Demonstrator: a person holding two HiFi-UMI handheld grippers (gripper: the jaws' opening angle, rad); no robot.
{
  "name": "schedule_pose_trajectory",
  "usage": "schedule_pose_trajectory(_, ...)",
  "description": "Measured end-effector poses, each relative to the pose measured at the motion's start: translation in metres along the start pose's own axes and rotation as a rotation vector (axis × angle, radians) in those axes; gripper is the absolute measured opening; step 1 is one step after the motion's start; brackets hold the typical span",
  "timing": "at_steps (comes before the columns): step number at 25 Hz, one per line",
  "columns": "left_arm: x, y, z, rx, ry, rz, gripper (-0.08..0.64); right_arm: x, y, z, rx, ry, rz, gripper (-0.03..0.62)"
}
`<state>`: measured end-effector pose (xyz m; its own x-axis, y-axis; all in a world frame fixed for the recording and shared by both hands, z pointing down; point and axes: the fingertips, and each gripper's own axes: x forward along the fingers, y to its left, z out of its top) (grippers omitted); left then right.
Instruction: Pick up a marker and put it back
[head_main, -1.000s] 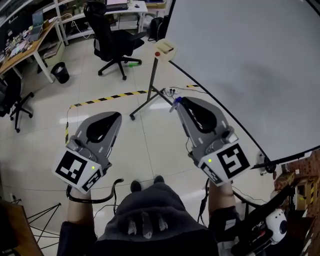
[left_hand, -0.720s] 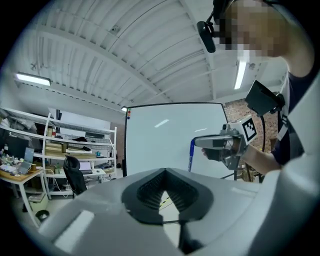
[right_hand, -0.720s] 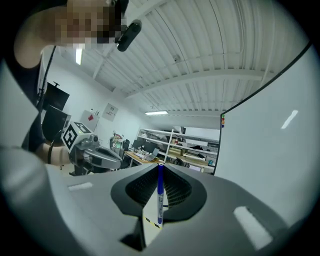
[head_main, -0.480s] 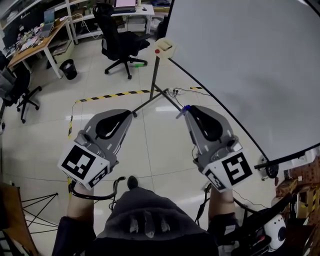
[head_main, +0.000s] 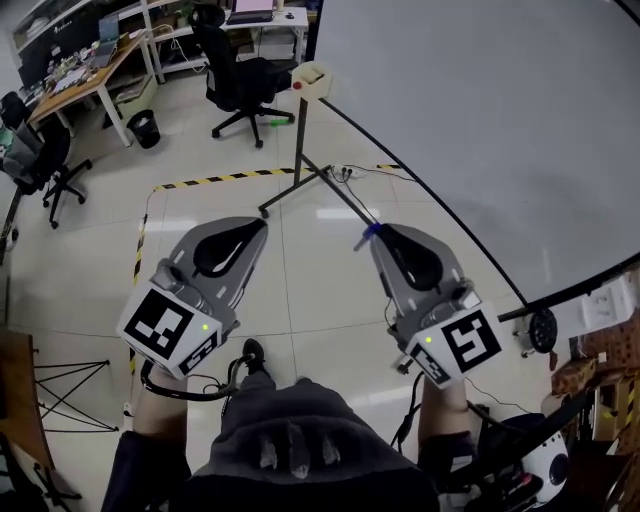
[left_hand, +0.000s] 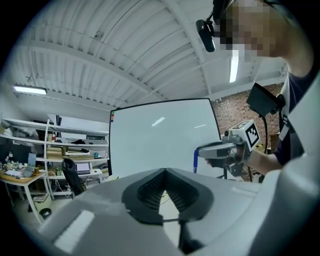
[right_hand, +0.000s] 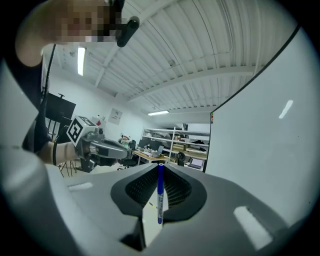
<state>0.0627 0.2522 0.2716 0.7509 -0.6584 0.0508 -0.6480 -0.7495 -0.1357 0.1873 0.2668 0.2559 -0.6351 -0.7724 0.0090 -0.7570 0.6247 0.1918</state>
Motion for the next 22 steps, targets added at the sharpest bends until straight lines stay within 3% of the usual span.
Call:
schedule_pose_trajectory(7, -0.024, -0.024, 0.009, 0.017, 0.01, -0.012, 0.006, -0.023, 0.019, 0.003, 0.021, -0.002, -0.006, 0.031)
schedule_pose_trajectory(22, -0.126, 0.007, -0.016, -0.042, -0.01, -0.02, 0.006, 0.004, 0.112, 0.019, -0.01, 0.035, -0.029, 0.031)
